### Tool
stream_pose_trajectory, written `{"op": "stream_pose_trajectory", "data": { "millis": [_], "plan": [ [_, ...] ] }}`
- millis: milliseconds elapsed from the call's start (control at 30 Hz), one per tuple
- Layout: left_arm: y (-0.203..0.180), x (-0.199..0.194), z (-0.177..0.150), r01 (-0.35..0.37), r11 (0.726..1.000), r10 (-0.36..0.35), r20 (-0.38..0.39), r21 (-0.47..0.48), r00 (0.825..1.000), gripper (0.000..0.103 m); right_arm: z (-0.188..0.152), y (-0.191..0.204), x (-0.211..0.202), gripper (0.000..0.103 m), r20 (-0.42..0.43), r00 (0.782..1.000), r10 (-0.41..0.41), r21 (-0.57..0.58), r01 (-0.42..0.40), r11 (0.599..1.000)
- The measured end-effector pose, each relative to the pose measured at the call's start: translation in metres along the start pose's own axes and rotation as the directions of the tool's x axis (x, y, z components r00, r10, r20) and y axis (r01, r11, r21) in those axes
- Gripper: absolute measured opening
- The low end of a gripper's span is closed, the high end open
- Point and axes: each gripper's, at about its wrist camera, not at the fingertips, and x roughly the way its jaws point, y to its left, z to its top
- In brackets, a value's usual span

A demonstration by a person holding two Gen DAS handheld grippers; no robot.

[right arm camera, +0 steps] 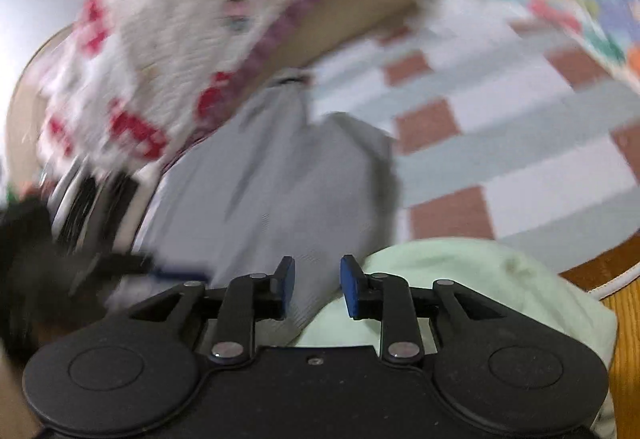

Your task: Fold clothes

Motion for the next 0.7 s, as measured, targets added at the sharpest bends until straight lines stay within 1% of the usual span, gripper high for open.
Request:
{"op": "stream_pose_trajectory", "data": {
  "millis": [33, 67, 100, 167, 233, 267, 300, 333, 400, 467, 500, 533, 567, 633, 700],
  "plan": [
    [-0.007, 0.006, 0.001, -0.027, 1.000, 0.027, -0.026, 0.014, 0.999, 0.061, 0.004, -0.007, 0.008, 0.032, -0.013, 1.000, -0.001, 0.038, 0.002, 0.999],
    [-0.011, 0.011, 0.001, -0.052, 0.998, 0.053, -0.046, 0.027, 0.998, 0.062, 0.006, -0.011, 0.014, 0.033, -0.019, 1.000, -0.006, 0.064, 0.007, 0.998],
    [-0.013, 0.015, 0.001, -0.062, 0.997, 0.064, -0.053, 0.037, 0.997, 0.062, 0.006, -0.015, 0.020, 0.035, -0.025, 1.000, -0.011, 0.088, 0.013, 0.996],
    [-0.007, 0.020, 0.001, -0.066, 0.998, 0.066, -0.066, 0.000, 0.996, 0.065, 0.004, -0.019, 0.028, 0.038, -0.029, 1.000, 0.006, 0.124, -0.002, 0.992],
    [0.001, 0.025, -0.001, -0.087, 0.996, 0.085, -0.086, -0.028, 0.993, 0.065, 0.000, -0.018, 0.034, 0.043, -0.034, 0.999, 0.027, 0.149, -0.021, 0.989],
    [0.005, 0.027, -0.003, -0.101, 0.994, 0.097, -0.096, -0.038, 0.991, 0.053, -0.002, -0.016, 0.036, 0.044, -0.033, 0.999, 0.034, 0.158, -0.029, 0.987],
    [0.009, 0.030, -0.004, -0.114, 0.992, 0.109, -0.106, -0.047, 0.988, 0.035, -0.004, -0.015, 0.038, 0.046, -0.032, 0.999, 0.038, 0.166, -0.032, 0.986],
    [0.015, 0.029, -0.006, -0.115, 0.991, 0.107, -0.104, -0.073, 0.989, 0.003, -0.006, -0.016, 0.038, 0.047, -0.035, 0.999, 0.041, 0.174, -0.034, 0.984],
    [0.029, 0.021, -0.009, -0.091, 0.985, 0.080, -0.077, -0.150, 0.994, 0.002, -0.009, -0.018, 0.036, 0.049, -0.043, 0.997, 0.059, 0.206, -0.049, 0.977],
    [0.044, 0.010, -0.012, -0.061, 0.965, 0.055, -0.031, -0.256, 0.998, 0.002, -0.010, -0.019, 0.034, 0.052, -0.051, 0.993, 0.105, 0.261, -0.088, 0.961],
    [0.051, 0.004, -0.013, -0.070, 0.954, 0.070, -0.008, -0.291, 0.997, 0.002, -0.009, -0.017, 0.031, 0.056, -0.048, 0.990, 0.133, 0.275, -0.115, 0.955],
    [0.059, -0.002, -0.015, -0.081, 0.941, 0.089, 0.010, -0.327, 0.996, 0.002, -0.007, -0.015, 0.029, 0.059, -0.045, 0.989, 0.141, 0.273, -0.124, 0.954],
    [0.067, -0.006, -0.018, -0.089, 0.927, 0.104, 0.021, -0.365, 0.994, 0.002, -0.006, -0.012, 0.028, 0.061, -0.041, 0.989, 0.144, 0.268, -0.129, 0.955],
    [0.083, -0.013, -0.025, -0.102, 0.894, 0.130, 0.036, -0.437, 0.991, 0.002, -0.003, -0.006, 0.031, 0.064, -0.052, 0.990, 0.132, 0.258, -0.115, 0.959],
    [0.097, -0.016, -0.036, -0.111, 0.858, 0.148, 0.034, -0.502, 0.988, 0.002, -0.003, -0.007, 0.038, 0.064, -0.065, 0.990, 0.125, 0.283, -0.102, 0.954]
  ]
}}
